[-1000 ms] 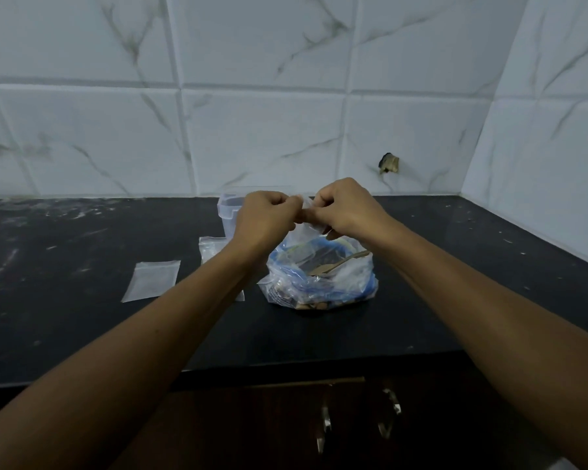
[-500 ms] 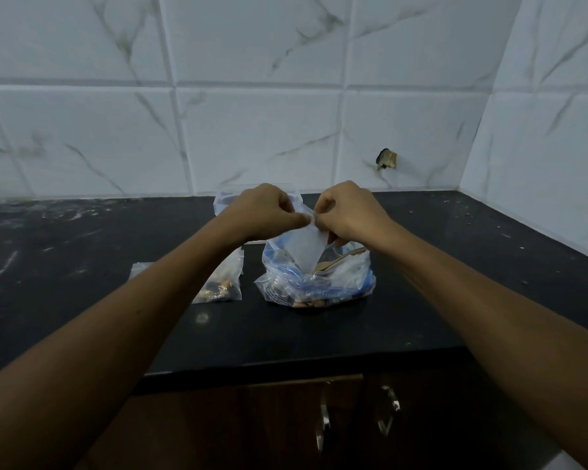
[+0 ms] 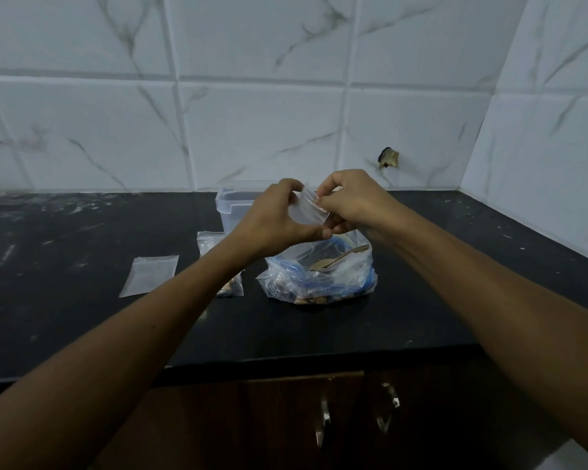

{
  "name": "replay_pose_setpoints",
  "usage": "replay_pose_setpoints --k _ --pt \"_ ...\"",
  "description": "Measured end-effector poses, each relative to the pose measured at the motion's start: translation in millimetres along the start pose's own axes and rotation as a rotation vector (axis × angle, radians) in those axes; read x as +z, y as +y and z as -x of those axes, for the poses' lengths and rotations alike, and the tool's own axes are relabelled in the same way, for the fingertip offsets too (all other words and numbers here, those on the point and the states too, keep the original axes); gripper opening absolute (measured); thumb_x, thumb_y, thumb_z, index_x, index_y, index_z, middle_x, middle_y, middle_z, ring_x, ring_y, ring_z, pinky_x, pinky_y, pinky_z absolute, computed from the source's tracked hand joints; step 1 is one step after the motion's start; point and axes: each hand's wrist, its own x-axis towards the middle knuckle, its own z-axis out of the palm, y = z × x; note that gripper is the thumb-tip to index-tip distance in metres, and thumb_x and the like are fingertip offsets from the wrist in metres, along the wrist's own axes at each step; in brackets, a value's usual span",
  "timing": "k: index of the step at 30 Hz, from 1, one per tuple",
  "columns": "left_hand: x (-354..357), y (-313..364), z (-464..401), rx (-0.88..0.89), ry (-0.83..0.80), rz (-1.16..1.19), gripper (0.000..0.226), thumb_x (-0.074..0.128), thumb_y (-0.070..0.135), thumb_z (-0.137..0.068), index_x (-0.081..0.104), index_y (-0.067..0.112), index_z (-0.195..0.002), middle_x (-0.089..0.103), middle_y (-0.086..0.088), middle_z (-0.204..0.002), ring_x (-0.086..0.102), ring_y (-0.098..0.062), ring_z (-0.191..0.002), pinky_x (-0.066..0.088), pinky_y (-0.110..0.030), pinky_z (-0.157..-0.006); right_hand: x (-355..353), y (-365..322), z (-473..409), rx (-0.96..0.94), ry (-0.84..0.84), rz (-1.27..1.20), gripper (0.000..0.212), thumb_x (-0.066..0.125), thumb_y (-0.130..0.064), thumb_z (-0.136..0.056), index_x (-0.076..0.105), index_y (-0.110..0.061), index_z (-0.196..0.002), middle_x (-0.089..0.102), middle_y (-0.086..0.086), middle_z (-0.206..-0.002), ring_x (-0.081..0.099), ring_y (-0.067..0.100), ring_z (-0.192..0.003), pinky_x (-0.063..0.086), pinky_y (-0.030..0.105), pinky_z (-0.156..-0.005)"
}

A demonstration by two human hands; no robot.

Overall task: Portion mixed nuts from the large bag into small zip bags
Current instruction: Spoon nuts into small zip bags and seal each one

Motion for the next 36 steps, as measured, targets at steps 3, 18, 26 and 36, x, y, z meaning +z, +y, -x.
replay_pose_setpoints --k 3,18,26,36 --pt "2 -5 0 -0.016 -0.019 0.049 0.094 0.085 0.043 -0.068 0.037 0.012 -0.143 0.047 0.005 -0.121 0.046 -0.008 -0.111 0.038 -0.022 -0.089 1 -2 -1 -0.009 -0.012 -0.030 0.007 0.061 -0.007 -0.089 0.059 -0.013 -0.090 0.064 0.010 -0.066 0.064 0.017 -0.049 0.056 0.028 -0.053" --pt "-8 -18 5 -0.011 0.099 0.074 0.061 0.079 0.045 -0.074 0.055 0.017 -0.122 0.062 0.001 -0.109 0.059 -0.014 -0.097 0.051 -0.027 -0.084 -6 13 -16 -0.175 0.079 0.065 0.027 0.051 -0.034 -0.097 0.067 -0.013 -0.089 0.070 0.003 -0.093 0.070 0.019 -0.078 0.059 0.032 -0.067" --pt "-18 -38 23 -0.172 -0.260 0.294 0.049 0.075 0.050 -0.078 0.060 0.023 -0.117 0.067 0.003 -0.108 0.064 -0.013 -0.099 0.052 -0.028 -0.081 -4 60 -26 -0.161 -0.289 1.198 0.032 0.062 -0.041 -0.089 0.071 -0.017 -0.109 0.061 0.006 -0.111 0.059 0.023 -0.092 0.048 0.035 -0.073" --pt "-3 -40 28 -0.198 -0.388 0.377 0.057 0.071 0.055 -0.071 0.059 0.027 -0.120 0.067 0.006 -0.111 0.063 -0.018 -0.107 0.051 -0.046 -0.094 -5 50 -34 -0.249 -0.134 1.144 0.011 0.066 -0.018 -0.087 0.069 -0.020 -0.098 0.067 0.004 -0.103 0.062 0.023 -0.092 0.047 0.033 -0.074"
